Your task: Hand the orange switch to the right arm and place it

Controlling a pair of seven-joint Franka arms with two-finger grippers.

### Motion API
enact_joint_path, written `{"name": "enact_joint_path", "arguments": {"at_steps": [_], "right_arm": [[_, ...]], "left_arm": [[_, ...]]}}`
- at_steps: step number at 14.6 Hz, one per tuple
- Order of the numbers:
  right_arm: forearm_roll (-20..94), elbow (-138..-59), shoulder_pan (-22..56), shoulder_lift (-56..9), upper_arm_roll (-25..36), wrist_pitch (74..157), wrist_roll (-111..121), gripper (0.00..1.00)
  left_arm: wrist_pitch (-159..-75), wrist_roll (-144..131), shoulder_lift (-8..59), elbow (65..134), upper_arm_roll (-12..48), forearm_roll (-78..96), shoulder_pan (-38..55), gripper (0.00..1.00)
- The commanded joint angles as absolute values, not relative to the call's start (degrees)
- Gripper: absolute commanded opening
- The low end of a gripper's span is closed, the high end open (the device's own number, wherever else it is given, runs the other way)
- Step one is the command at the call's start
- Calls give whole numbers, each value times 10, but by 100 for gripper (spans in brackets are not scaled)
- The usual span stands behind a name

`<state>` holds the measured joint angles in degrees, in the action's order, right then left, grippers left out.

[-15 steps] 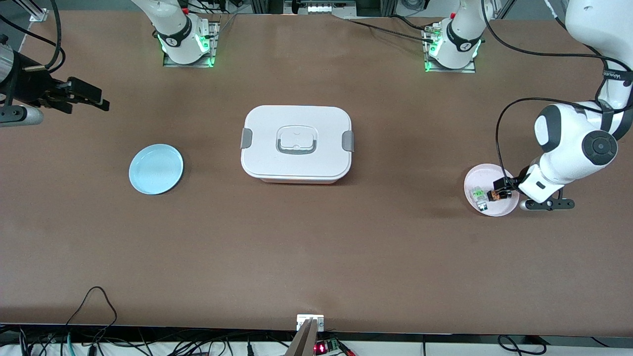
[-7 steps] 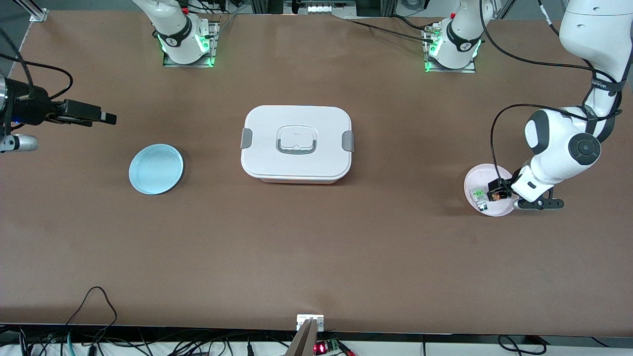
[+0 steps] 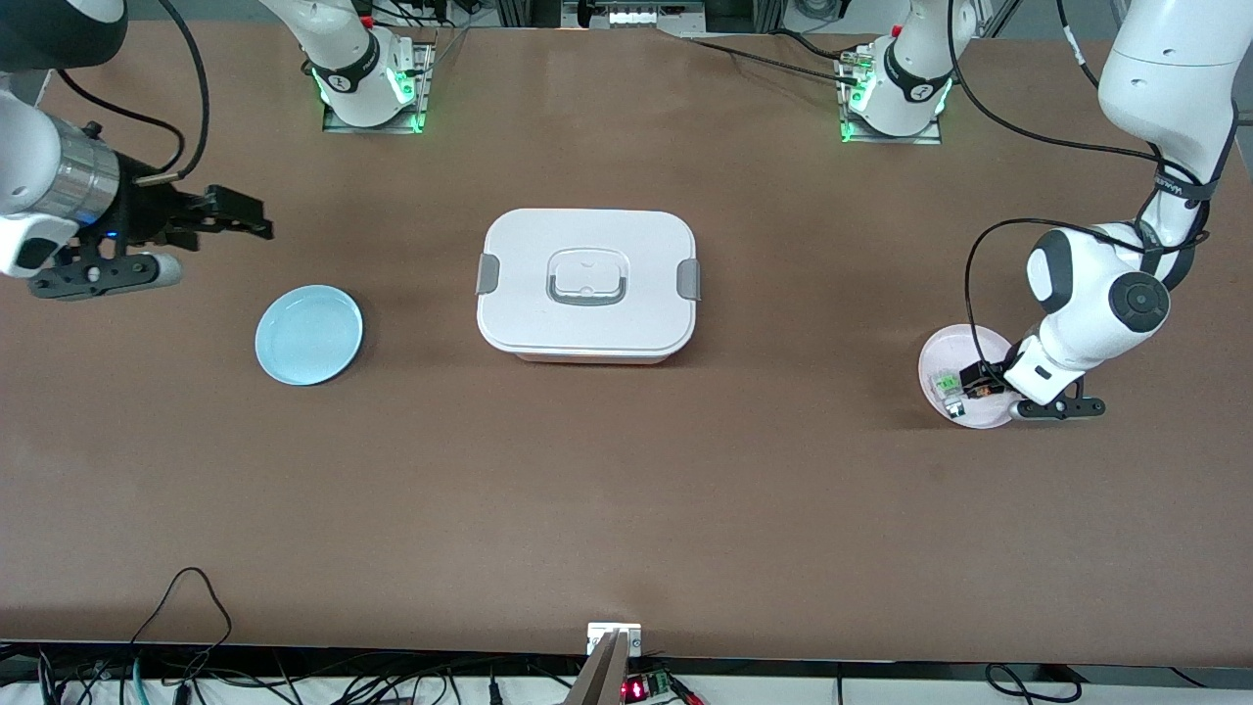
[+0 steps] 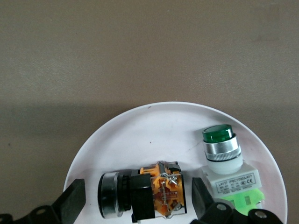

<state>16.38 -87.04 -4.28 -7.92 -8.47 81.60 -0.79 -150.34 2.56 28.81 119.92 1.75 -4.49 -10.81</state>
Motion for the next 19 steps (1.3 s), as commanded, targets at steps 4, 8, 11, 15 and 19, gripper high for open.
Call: {"name": "enact_joint_path", "arguments": {"at_steps": [4, 8, 11, 15, 19], "right_arm": [[330, -851, -148, -161, -70, 790, 13, 100], [373, -851, -170, -177, -71, 767, 23, 100], [471, -851, -172, -178, -71, 758, 33, 100], [543, -853, -151, -177, -87, 737, 39, 100], [631, -870, -142, -186, -87, 774, 43, 100]], "left_arm": [[-1508, 6, 293, 1199, 21, -62, -113, 49], [-1504, 4, 291, 1200, 22, -62, -113, 6], [-1450, 11, 260, 1187, 29, -62, -113, 3], [-1264, 41, 236, 1082, 46, -62, -107, 4], [-1080, 44, 239, 992, 60, -5, -105, 4]]}}
